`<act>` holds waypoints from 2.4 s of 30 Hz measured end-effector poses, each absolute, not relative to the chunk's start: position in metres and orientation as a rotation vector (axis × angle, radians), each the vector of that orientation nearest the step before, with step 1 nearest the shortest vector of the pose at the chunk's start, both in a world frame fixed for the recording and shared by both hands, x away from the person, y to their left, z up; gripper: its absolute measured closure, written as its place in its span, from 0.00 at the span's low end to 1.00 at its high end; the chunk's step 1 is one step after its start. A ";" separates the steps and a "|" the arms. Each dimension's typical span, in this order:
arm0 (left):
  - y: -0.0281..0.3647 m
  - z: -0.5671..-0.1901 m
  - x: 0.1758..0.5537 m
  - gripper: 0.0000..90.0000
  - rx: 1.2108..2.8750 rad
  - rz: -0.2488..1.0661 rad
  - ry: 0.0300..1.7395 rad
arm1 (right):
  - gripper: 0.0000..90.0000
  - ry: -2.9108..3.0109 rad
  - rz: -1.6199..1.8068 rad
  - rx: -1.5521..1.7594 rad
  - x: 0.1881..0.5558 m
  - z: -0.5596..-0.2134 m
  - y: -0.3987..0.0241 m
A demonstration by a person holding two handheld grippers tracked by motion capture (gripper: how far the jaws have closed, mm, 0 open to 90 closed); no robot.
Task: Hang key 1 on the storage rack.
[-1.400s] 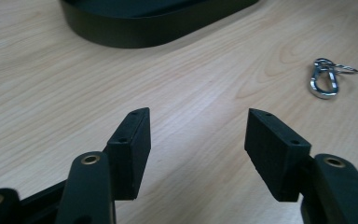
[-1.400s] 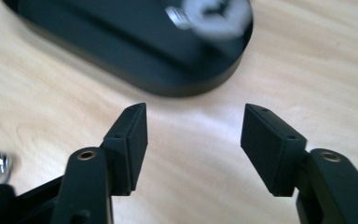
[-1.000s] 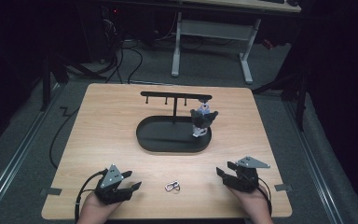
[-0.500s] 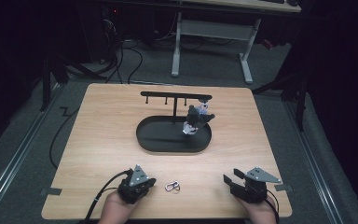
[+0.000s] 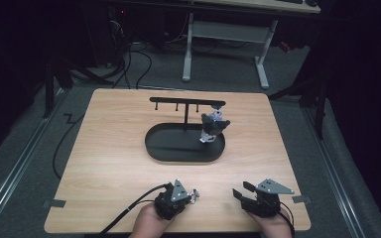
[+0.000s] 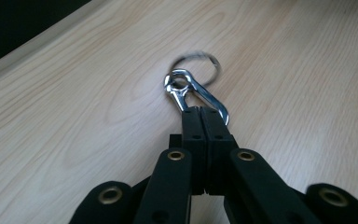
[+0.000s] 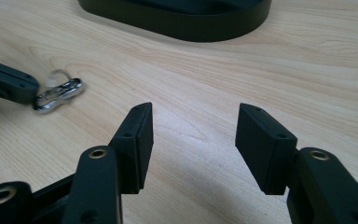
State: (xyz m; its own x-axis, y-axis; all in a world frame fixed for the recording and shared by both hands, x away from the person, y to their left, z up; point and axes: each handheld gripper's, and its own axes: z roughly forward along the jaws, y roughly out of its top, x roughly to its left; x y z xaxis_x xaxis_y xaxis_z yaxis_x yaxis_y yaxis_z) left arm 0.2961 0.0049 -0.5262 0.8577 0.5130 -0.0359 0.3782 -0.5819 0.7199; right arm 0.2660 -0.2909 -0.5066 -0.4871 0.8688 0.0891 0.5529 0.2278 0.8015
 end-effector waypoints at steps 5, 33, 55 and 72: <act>-0.024 -0.526 0.306 0.99 2.266 0.220 0.608 | 0.52 2.140 1.152 1.312 0.266 -0.507 -0.291; -0.032 -0.525 0.320 0.97 2.231 0.206 0.635 | 0.53 2.223 1.159 1.307 0.269 -0.513 -0.287; 0.047 -0.511 0.329 0.66 2.139 0.358 0.739 | 0.52 2.403 1.124 1.175 0.261 -0.521 -0.258; 0.190 -0.510 0.309 0.55 1.931 0.393 0.973 | 0.58 2.404 1.005 1.151 0.266 -0.522 -0.246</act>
